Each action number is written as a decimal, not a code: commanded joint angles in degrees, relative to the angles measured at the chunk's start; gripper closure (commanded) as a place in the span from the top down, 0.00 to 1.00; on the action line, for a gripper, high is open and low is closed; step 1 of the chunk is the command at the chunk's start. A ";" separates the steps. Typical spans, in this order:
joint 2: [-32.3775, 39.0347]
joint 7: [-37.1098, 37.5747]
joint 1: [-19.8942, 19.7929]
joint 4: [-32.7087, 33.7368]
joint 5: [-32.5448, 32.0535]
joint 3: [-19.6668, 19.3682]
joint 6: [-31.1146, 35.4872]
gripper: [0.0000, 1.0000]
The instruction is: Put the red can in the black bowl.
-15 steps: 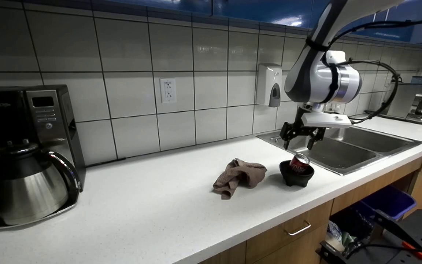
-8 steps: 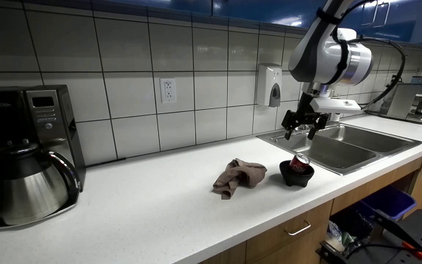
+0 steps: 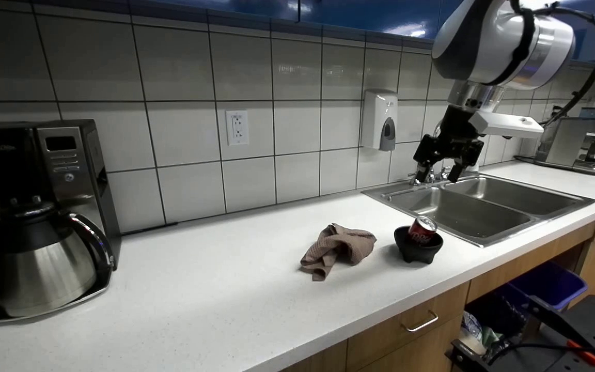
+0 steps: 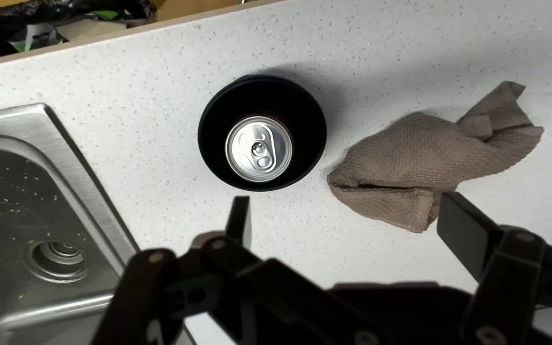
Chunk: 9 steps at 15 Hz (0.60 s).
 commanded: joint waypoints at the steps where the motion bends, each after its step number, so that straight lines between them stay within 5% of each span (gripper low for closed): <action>1: -10.46 0.05 3.41 -5.09 -4.33 -5.10 -4.40 1.00; 7: -21.69 0.73 5.07 -7.16 -12.17 -8.40 -14.21 1.00; 8: -21.95 0.41 5.66 -5.21 -12.50 -8.95 -16.83 1.00; 9: -17.75 1.18 6.12 -5.12 -12.08 -9.40 -12.56 1.00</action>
